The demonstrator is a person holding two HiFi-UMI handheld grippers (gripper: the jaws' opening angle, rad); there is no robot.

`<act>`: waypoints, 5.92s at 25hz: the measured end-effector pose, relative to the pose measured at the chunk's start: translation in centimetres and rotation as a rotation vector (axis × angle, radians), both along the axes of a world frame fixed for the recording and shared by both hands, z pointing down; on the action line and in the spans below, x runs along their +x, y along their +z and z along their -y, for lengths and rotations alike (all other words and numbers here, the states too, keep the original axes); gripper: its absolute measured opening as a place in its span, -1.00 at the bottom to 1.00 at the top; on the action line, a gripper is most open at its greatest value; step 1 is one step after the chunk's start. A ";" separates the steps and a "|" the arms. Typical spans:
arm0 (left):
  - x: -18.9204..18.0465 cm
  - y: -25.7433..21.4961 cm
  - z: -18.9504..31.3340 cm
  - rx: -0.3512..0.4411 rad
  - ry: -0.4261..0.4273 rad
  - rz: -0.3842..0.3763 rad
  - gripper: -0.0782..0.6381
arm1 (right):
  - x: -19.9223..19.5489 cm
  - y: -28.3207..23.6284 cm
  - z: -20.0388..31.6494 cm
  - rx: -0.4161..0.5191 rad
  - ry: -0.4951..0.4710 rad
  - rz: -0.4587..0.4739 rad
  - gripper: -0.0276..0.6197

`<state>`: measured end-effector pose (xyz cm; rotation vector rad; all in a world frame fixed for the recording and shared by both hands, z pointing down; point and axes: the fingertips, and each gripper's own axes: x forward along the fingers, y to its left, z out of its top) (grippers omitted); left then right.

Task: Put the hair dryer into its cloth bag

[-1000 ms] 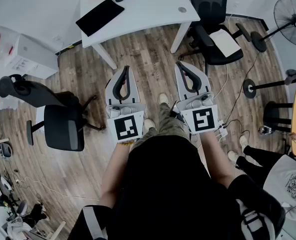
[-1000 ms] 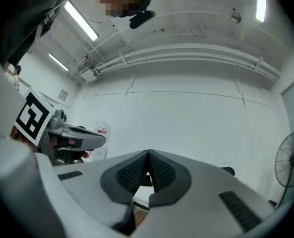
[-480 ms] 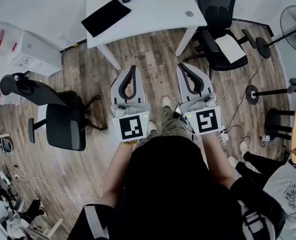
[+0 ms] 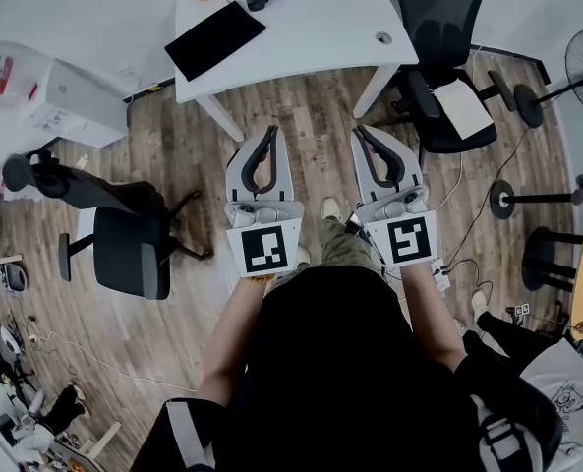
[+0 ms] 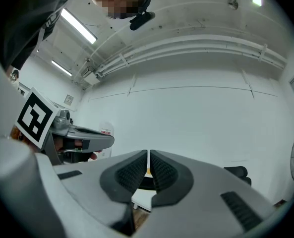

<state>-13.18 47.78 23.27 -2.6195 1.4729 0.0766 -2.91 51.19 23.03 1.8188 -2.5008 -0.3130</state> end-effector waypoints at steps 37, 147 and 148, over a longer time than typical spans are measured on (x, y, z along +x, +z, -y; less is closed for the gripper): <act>8.9 0.4 16.1 0.028 -0.142 0.001 -0.72 | 5.4 0.1 19.0 -0.016 -0.266 0.059 -0.82; 4.8 36.2 60.0 -0.816 -0.196 0.277 -0.71 | 16.5 21.3 61.2 -0.502 -0.286 -0.043 -0.14; 4.7 37.0 60.3 -0.834 -0.200 0.270 -0.71 | 16.6 21.7 61.0 -0.512 -0.283 -0.046 -0.14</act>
